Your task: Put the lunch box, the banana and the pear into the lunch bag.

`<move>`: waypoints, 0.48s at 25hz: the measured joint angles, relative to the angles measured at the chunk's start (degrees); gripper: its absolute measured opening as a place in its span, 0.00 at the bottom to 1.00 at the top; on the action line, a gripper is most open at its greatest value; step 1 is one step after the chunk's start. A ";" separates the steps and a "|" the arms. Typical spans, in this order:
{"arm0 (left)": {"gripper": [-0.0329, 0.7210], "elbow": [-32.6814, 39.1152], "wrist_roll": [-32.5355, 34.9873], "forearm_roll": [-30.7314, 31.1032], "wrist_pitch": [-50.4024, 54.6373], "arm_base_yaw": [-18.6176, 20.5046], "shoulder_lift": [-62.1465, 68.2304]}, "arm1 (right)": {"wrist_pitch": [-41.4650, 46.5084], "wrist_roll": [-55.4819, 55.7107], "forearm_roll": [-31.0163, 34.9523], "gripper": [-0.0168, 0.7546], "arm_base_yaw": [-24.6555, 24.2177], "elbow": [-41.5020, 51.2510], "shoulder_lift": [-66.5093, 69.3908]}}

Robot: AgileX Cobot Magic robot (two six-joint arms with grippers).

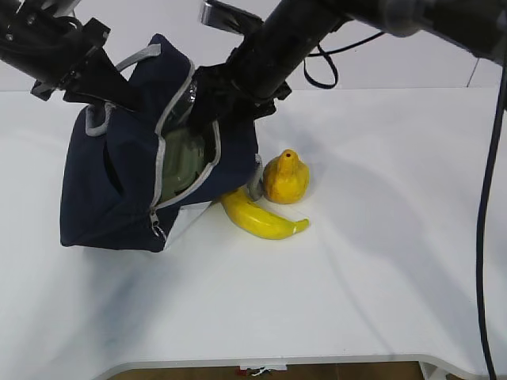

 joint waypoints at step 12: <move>0.05 0.00 0.00 0.99 0.22 0.00 0.00 | 2.52 7.13 -8.77 0.68 -0.10 -3.18 -3.12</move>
